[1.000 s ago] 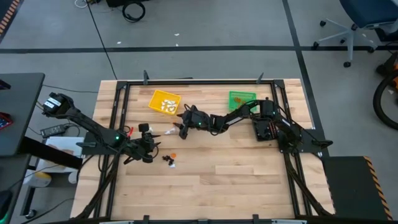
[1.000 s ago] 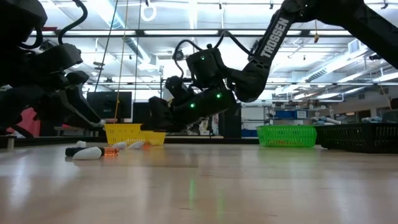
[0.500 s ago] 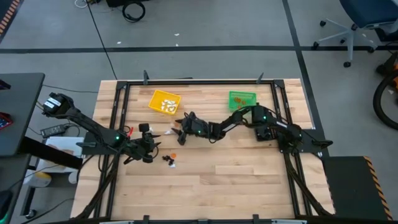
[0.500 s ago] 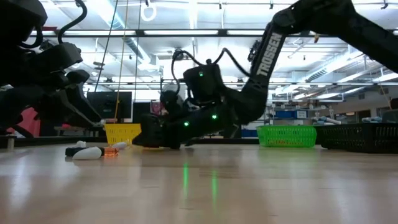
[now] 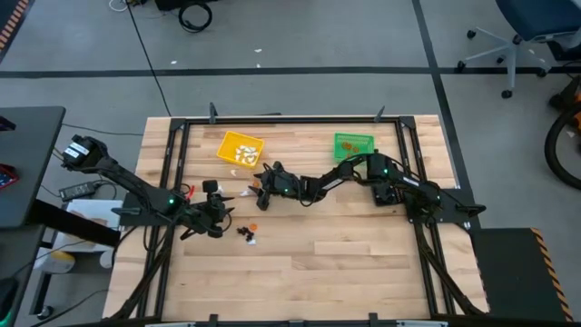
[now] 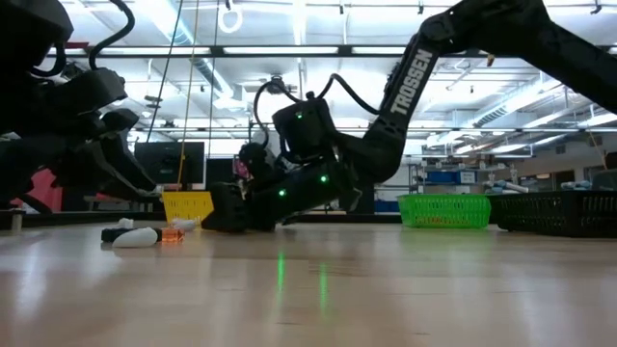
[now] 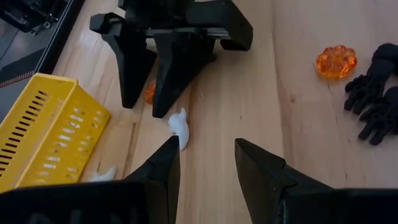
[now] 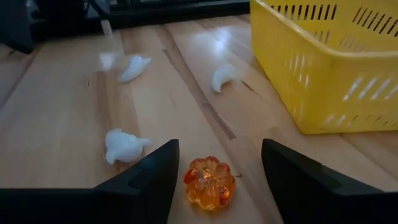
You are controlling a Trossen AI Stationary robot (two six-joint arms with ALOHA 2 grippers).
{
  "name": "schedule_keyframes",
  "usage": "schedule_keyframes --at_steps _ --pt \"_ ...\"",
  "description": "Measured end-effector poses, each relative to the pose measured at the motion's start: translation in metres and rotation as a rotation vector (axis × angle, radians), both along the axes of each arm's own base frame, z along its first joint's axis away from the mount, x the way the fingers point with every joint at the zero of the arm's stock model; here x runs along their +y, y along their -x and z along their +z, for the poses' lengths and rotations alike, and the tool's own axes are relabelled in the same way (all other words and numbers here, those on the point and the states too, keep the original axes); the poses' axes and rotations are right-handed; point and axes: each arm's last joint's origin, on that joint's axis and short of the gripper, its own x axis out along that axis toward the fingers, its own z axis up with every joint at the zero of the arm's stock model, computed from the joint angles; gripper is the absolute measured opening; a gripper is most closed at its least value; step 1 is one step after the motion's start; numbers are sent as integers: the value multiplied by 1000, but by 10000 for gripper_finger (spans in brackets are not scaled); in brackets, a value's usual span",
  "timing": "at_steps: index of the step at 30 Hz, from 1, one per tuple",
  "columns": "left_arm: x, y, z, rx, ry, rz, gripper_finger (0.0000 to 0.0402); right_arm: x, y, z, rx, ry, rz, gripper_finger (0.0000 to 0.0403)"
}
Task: Sort Halloween decoration
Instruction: Put the orange pumpkin toy into the green bin
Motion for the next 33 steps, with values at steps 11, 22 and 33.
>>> schedule_keyframes --at_steps 11,22,33 --pt "0 0 0 4 -2 -1 128 6 1 7 95 -2 55 129" --pt "0 0 0 1 4 4 128 7 3 12 114 -57 82 112" --pt "0 0 0 -1 6 5 128 11 14 48 310 8 128 112"
